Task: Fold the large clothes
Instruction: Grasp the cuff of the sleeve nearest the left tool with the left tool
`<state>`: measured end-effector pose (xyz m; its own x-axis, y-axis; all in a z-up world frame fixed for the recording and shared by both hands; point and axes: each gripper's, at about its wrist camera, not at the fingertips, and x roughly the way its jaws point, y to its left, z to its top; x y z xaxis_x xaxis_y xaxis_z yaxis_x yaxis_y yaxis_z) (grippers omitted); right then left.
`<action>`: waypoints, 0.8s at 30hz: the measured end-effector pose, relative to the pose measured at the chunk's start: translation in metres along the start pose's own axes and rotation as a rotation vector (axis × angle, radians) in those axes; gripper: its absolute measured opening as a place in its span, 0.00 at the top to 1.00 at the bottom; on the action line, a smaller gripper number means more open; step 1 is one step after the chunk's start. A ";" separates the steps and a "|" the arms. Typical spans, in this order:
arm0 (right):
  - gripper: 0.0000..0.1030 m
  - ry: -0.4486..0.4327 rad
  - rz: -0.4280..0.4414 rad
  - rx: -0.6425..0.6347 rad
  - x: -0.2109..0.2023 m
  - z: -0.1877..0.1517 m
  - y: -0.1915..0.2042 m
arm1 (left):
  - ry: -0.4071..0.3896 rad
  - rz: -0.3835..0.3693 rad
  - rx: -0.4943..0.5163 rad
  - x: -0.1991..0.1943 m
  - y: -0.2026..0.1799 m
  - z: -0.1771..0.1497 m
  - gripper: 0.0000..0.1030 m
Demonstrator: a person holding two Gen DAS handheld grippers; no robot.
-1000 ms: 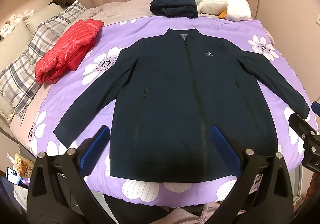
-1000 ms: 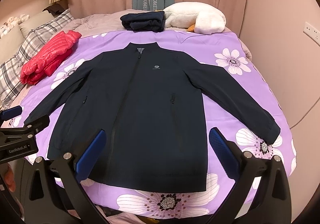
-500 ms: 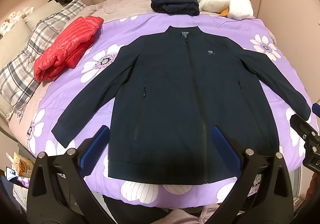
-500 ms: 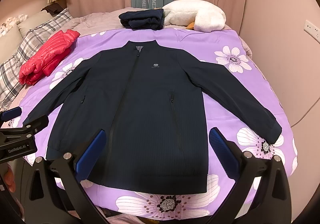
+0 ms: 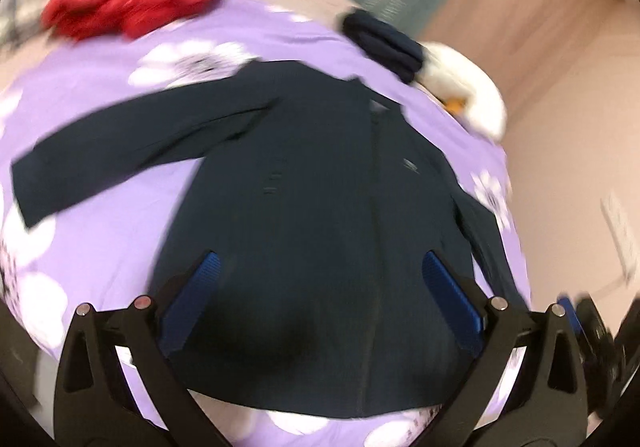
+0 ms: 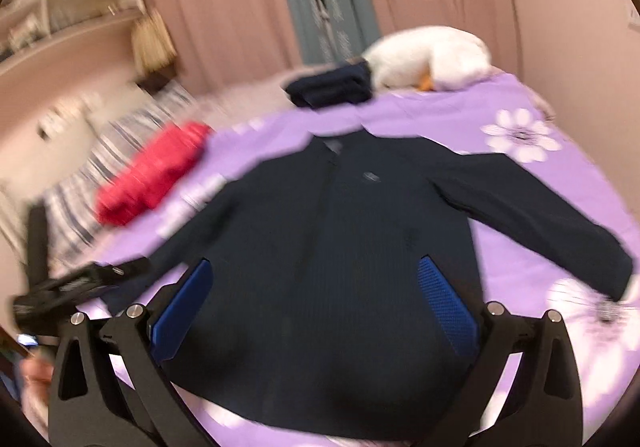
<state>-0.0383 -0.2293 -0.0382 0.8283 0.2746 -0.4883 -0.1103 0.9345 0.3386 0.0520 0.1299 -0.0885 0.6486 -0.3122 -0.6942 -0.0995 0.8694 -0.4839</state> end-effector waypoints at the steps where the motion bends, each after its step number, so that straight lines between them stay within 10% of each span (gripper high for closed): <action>1: 0.01 0.005 0.042 -0.012 0.005 -0.002 0.000 | -0.005 0.017 -0.043 0.001 0.017 0.001 0.02; 13: 0.01 0.126 0.098 -0.136 0.046 -0.005 0.028 | -0.228 -0.042 -0.741 -0.010 0.249 -0.013 0.02; 24: 0.01 0.173 0.068 -0.150 0.066 -0.008 0.034 | -0.296 -0.135 -0.868 0.017 0.295 0.003 0.02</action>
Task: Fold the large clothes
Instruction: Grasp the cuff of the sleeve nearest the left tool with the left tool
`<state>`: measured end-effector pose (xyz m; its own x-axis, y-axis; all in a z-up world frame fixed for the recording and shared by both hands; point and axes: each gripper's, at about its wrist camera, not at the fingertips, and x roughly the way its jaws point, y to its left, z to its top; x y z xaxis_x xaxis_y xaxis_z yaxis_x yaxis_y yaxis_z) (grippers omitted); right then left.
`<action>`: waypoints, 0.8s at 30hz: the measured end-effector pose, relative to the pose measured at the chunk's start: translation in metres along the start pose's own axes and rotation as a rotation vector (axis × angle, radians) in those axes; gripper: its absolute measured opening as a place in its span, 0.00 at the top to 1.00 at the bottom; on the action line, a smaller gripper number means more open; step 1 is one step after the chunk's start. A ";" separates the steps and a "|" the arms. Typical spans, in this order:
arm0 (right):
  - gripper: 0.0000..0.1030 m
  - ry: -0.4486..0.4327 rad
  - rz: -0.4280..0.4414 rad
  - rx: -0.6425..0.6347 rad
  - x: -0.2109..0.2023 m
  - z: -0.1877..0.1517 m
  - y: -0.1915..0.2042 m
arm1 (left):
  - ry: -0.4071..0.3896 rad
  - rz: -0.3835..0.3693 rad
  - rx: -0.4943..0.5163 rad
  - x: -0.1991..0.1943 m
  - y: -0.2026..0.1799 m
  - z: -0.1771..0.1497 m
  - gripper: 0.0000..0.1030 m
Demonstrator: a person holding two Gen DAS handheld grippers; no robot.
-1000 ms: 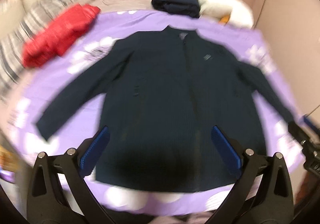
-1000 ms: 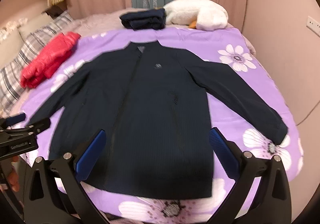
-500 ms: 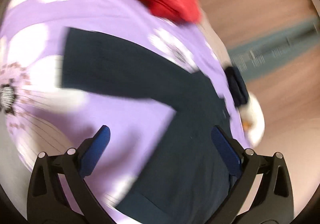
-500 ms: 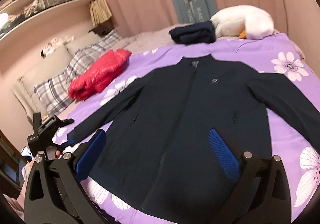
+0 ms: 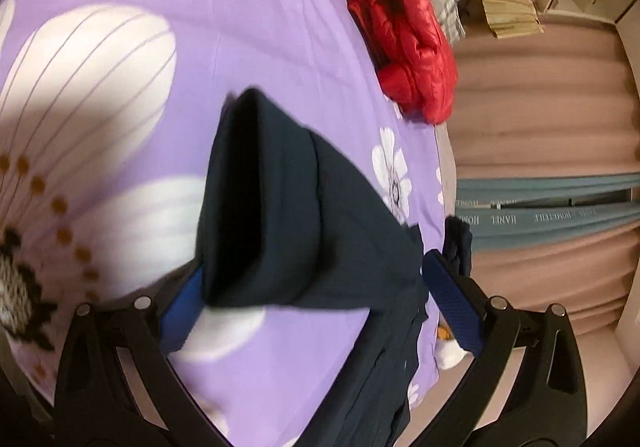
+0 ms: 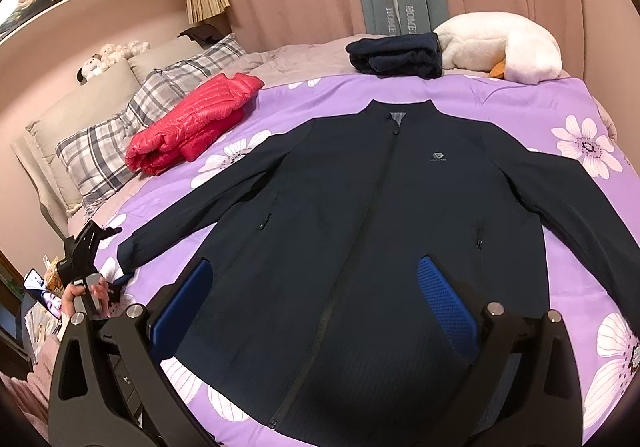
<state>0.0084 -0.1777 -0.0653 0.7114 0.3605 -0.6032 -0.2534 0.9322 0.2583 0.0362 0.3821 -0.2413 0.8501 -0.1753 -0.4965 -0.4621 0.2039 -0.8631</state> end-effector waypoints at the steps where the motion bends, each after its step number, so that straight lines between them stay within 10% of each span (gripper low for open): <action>1: 0.01 0.004 0.001 0.001 0.002 -0.001 0.000 | -0.009 0.006 0.002 0.002 -0.002 0.003 0.03; 8: 0.01 0.016 -0.019 -0.028 0.009 0.000 0.002 | -0.006 0.094 -0.018 0.012 0.009 0.018 0.81; 14: 0.01 0.040 -0.013 0.013 0.018 -0.001 -0.008 | -0.015 0.193 0.172 0.012 -0.043 0.025 0.89; 24: 0.01 0.023 -0.045 0.058 0.014 -0.006 -0.031 | -0.053 0.068 0.656 0.009 -0.269 -0.018 0.90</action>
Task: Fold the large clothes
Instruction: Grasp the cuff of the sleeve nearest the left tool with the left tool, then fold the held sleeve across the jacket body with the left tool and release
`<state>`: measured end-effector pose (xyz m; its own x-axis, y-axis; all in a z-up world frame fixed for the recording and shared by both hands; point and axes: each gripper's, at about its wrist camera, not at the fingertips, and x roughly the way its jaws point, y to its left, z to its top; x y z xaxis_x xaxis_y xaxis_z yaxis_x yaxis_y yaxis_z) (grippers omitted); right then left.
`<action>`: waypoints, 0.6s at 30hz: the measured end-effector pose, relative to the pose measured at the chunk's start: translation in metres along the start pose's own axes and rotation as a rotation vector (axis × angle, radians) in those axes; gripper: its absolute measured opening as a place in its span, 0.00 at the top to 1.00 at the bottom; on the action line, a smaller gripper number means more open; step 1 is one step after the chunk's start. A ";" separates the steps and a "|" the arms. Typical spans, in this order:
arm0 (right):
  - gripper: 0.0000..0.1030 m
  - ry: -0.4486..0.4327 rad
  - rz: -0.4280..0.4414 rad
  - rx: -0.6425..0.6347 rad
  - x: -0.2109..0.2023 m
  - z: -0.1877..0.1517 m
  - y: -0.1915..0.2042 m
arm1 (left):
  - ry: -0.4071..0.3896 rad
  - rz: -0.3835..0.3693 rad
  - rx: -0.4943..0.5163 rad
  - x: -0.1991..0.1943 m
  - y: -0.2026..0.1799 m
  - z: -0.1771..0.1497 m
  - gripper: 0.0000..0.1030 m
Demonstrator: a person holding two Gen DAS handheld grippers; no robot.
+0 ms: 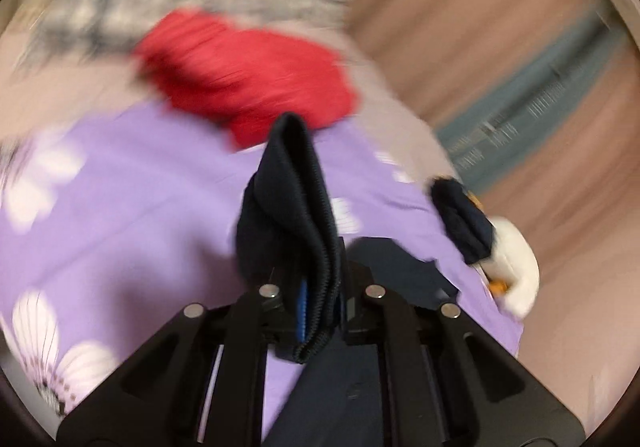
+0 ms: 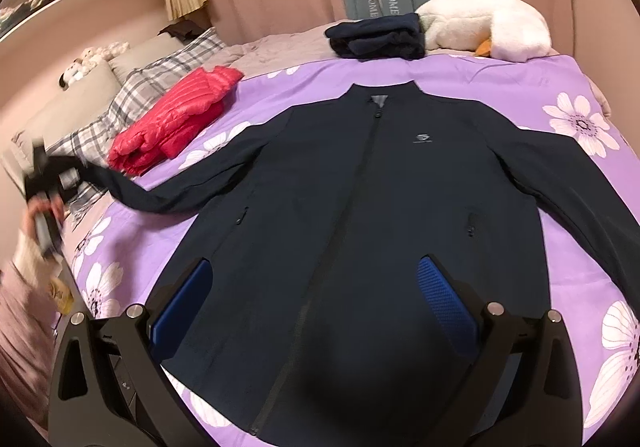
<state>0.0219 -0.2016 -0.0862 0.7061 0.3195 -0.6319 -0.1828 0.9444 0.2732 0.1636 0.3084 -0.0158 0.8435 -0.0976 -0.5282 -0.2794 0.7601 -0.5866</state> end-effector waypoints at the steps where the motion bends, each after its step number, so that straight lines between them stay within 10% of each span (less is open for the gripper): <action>1: 0.01 -0.001 -0.005 0.008 0.000 -0.001 -0.005 | 0.007 -0.025 0.056 0.004 -0.030 0.002 0.90; 5: 0.01 0.004 -0.014 0.077 0.001 -0.005 -0.030 | 0.075 -0.131 0.307 0.027 -0.166 -0.020 0.90; 10: 0.01 -0.020 -0.048 0.127 -0.010 -0.008 -0.054 | 0.275 -0.223 0.687 0.093 -0.334 -0.131 0.90; 14: 0.01 -0.024 -0.096 0.189 -0.021 -0.016 -0.083 | 0.462 -0.220 0.841 0.158 -0.390 -0.234 0.83; 18: 0.01 -0.012 -0.148 0.227 -0.031 -0.027 -0.106 | 0.618 -0.174 0.807 0.209 -0.376 -0.299 0.49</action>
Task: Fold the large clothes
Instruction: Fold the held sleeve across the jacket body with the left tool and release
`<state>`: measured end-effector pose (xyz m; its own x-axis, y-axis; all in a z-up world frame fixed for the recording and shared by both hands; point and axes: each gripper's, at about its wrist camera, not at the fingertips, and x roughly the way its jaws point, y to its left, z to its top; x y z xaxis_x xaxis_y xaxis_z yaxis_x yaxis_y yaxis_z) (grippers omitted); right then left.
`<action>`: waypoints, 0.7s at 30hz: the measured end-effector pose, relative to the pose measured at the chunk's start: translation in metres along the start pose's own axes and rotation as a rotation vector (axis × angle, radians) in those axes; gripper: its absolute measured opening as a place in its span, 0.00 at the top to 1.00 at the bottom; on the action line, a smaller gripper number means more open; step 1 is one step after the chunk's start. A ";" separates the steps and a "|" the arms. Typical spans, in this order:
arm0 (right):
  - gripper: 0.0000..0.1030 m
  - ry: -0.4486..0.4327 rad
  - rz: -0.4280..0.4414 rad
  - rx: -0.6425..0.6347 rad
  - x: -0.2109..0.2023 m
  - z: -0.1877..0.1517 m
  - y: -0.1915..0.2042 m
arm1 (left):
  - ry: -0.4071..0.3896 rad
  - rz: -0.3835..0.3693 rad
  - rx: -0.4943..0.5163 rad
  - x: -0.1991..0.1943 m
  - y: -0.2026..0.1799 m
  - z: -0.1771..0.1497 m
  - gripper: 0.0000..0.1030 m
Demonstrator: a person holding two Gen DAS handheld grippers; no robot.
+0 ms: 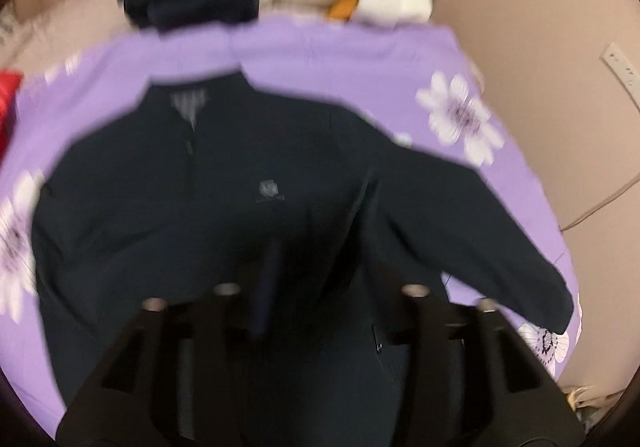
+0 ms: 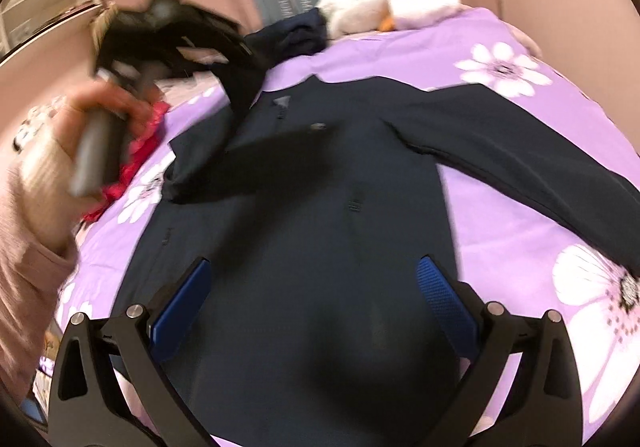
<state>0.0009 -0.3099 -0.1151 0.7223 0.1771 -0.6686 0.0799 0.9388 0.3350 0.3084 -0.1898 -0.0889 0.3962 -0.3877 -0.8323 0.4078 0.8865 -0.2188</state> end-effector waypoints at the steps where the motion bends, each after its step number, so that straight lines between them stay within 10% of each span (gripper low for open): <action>1: 0.01 0.001 -0.008 0.004 -0.001 -0.001 -0.004 | 0.008 -0.018 -0.014 0.005 0.005 -0.006 0.48; 6: 0.01 0.020 -0.024 0.054 0.007 -0.001 -0.031 | -0.070 -0.058 -0.155 -0.025 0.082 -0.050 0.28; 14: 0.01 0.114 0.141 0.196 0.086 0.042 -0.038 | -0.151 -0.013 -0.613 -0.062 0.282 -0.112 0.29; 21: 0.01 0.149 0.062 0.249 0.171 0.093 -0.037 | -0.206 -0.248 -0.895 -0.029 0.361 -0.131 0.29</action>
<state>0.1858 -0.3414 -0.1802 0.6233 0.2905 -0.7260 0.2185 0.8268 0.5183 0.3366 0.1746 -0.2106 0.5553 -0.5519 -0.6221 -0.2480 0.6042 -0.7573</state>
